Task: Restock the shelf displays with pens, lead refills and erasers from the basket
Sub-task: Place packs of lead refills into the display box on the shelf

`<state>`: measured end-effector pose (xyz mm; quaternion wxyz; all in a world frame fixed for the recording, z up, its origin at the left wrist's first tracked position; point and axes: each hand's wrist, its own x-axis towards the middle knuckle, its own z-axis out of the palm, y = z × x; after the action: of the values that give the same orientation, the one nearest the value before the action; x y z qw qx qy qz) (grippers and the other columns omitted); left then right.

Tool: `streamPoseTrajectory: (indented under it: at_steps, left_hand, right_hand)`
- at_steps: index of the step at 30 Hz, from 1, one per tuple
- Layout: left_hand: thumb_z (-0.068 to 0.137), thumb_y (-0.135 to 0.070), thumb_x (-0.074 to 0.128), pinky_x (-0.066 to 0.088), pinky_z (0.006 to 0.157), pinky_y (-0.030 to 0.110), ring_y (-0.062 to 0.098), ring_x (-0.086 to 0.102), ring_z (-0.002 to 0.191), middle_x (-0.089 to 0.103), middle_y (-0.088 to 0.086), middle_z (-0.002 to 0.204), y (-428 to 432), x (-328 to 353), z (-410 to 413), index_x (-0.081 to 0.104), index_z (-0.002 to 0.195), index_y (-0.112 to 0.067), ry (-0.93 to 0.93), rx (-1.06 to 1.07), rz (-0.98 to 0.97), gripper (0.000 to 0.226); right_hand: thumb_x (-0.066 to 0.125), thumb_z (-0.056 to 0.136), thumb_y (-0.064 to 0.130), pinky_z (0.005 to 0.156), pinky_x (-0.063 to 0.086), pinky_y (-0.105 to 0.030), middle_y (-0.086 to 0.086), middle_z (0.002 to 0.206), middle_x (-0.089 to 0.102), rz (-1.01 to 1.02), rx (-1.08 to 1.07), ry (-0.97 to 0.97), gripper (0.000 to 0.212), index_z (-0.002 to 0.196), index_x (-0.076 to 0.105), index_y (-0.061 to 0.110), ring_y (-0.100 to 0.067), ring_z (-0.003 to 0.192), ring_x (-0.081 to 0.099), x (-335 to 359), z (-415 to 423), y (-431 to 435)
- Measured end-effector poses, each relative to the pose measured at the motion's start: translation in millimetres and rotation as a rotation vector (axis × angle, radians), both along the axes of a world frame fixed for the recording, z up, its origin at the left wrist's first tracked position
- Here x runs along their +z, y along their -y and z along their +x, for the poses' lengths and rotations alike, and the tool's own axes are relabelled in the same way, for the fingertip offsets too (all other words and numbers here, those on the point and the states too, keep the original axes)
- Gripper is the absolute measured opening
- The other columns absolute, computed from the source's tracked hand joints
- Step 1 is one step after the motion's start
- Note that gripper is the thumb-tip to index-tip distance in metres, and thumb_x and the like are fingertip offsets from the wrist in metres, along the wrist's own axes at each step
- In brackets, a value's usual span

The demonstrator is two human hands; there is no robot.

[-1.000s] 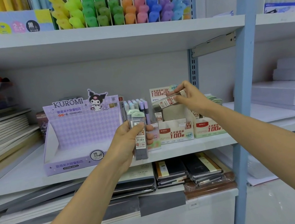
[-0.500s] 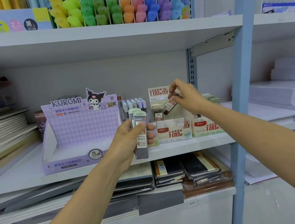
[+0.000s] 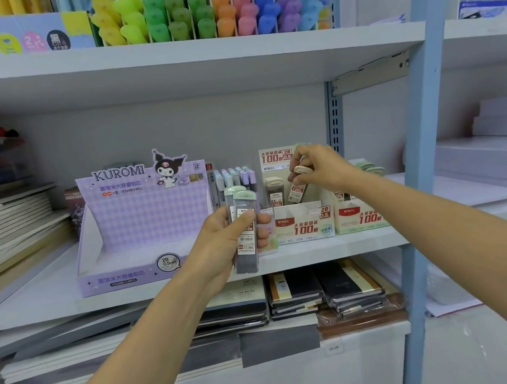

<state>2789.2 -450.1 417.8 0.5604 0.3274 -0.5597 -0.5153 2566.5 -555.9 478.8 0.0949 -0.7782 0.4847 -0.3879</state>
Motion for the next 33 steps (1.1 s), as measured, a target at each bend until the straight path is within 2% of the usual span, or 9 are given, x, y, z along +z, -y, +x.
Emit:
streamPoseTrajectory:
  at_steps: [3,6,10,14,18,21,24,28,33]
  left_hand:
    - [0.097,-0.012,0.054,0.06,0.067,0.03,0.016,0.069,0.07,0.075,0.008,0.089,-1.5,-0.7,1.6,0.059,0.109,-0.006,0.004,-0.007,0.001,0.014]
    - [0.096,-0.009,0.055,0.06,0.066,0.029,0.016,0.07,0.07,0.075,0.009,0.089,-2.1,-1.0,3.1,0.059,0.109,-0.008,-0.002,-0.008,0.006,0.014]
    - [0.09,0.002,0.06,0.061,0.066,0.028,0.015,0.07,0.069,0.076,0.01,0.09,-4.3,-1.4,2.2,0.059,0.108,-0.006,-0.01,-0.042,0.024,0.02]
    - [0.089,0.005,0.061,0.059,0.067,0.027,0.017,0.069,0.071,0.075,0.013,0.096,-7.2,-1.7,-5.7,0.057,0.115,-0.004,0.046,-0.085,0.014,0.028]
    - [0.088,0.001,0.063,0.06,0.072,0.03,0.021,0.071,0.078,0.074,0.016,0.101,-7.1,-2.4,-25.3,0.048,0.126,-0.001,0.061,-0.105,-0.017,0.04]
    - [0.086,0.0,0.068,0.06,0.073,0.033,0.027,0.071,0.083,0.073,0.018,0.101,-5.8,-3.9,-42.2,0.041,0.132,-0.001,0.083,-0.104,-0.042,0.053]
    - [0.082,-0.003,0.073,0.06,0.072,0.032,0.028,0.072,0.085,0.075,0.015,0.098,-5.2,-7.1,-57.9,0.04,0.131,-0.007,0.098,-0.094,-0.066,0.06]
    - [0.085,-0.026,0.072,0.053,0.072,0.015,0.003,0.067,0.097,0.069,-0.009,0.108,-2.4,-10.3,-76.3,0.048,0.12,-0.03,0.355,0.058,-0.271,0.042]
    - [0.092,-0.027,0.061,0.031,0.11,0.033,0.009,0.037,0.13,0.048,-0.007,0.138,5.8,-16.1,-87.9,0.049,0.13,-0.024,0.939,0.462,-0.818,0.04]
  right_hand:
    - [0.072,0.084,0.012,0.072,0.048,-0.015,0.006,0.091,0.067,-0.07,-0.01,-0.079,0.011,0.092,0.068,0.019,-0.004,0.085,0.062,-0.9,3.8,0.3]
    - [0.068,0.088,0.015,0.064,0.04,-0.011,0.011,0.091,0.062,-0.12,-0.053,-0.14,0.017,0.104,0.072,0.018,0.001,0.078,0.055,-5.8,8.6,2.9]
    - [0.069,0.087,0.015,0.079,0.045,-0.015,0.006,0.105,0.064,-0.047,-0.053,-0.081,0.038,0.124,0.061,0.016,-0.009,0.096,0.06,-13.0,11.2,1.1]
    - [0.063,0.092,0.029,0.084,0.052,-0.019,0.014,0.111,0.064,-0.199,0.057,0.046,0.03,0.121,0.062,0.023,0.003,0.095,0.06,-7.1,11.1,-25.5]
    - [0.065,0.088,0.041,0.09,0.053,-0.023,0.011,0.115,0.065,0.061,0.415,0.085,0.037,0.124,0.06,0.033,-0.004,0.105,0.062,-9.8,11.5,-63.2]
    - [0.073,0.084,0.029,0.084,0.053,-0.026,0.003,0.105,0.068,0.155,0.494,0.137,0.027,0.111,0.067,0.024,-0.012,0.098,0.065,-20.6,4.9,-78.3]
    - [0.069,0.088,0.017,0.076,0.052,-0.021,-0.004,0.1,0.07,0.19,0.539,0.245,0.019,0.107,0.067,0.017,-0.014,0.091,0.067,-26.6,-9.4,-86.0]
    - [0.061,0.094,0.018,0.076,0.053,-0.021,0.003,0.098,0.072,0.093,0.395,0.218,0.016,0.109,0.065,0.022,-0.01,0.091,0.068,-15.9,-45.6,-92.9]
    - [0.058,0.095,0.015,0.078,0.055,-0.032,-0.001,0.103,0.069,-0.249,-0.071,0.162,0.017,0.11,0.062,0.022,-0.015,0.089,0.063,10.9,-100.0,-88.5]
